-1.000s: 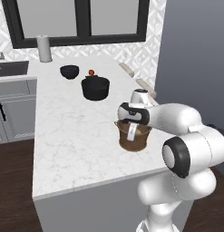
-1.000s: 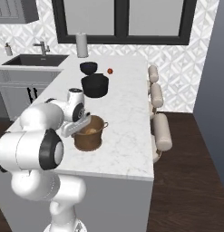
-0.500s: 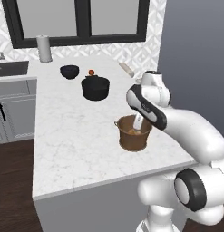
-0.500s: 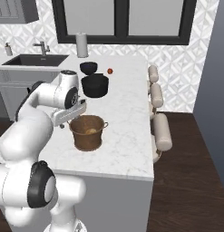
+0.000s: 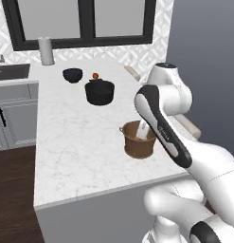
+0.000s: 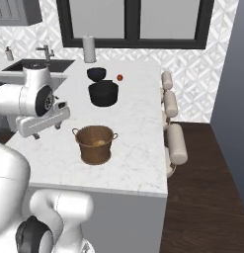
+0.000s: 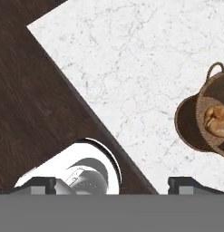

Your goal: Open the cabinet, pick up the bread from the cabinet and place it in the basket. Then move the basket to the dining counter.

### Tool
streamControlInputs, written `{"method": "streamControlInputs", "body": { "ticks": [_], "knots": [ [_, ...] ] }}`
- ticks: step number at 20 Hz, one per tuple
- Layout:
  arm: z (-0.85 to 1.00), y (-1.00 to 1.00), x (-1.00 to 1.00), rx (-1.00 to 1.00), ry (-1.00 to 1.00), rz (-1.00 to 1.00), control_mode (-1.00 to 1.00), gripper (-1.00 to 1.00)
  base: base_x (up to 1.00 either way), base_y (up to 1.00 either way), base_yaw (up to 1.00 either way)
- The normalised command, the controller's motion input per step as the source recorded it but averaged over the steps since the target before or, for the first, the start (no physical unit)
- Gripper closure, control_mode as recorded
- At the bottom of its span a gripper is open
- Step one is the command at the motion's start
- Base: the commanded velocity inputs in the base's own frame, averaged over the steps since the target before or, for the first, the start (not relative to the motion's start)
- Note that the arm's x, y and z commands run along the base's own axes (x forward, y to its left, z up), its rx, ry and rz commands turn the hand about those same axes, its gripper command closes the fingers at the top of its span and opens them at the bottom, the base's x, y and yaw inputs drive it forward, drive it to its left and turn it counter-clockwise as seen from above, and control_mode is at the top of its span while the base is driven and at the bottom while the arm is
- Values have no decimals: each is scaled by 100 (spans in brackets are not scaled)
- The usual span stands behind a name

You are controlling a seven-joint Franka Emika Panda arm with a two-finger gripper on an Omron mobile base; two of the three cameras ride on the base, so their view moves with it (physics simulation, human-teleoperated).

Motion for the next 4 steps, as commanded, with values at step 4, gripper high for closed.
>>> {"method": "streamControlInputs", "body": {
  "ticks": [4],
  "knots": [
    [16, 56, -92, -9, -13, 0, -100, -100, 0, 0, 0]
  ]
}}
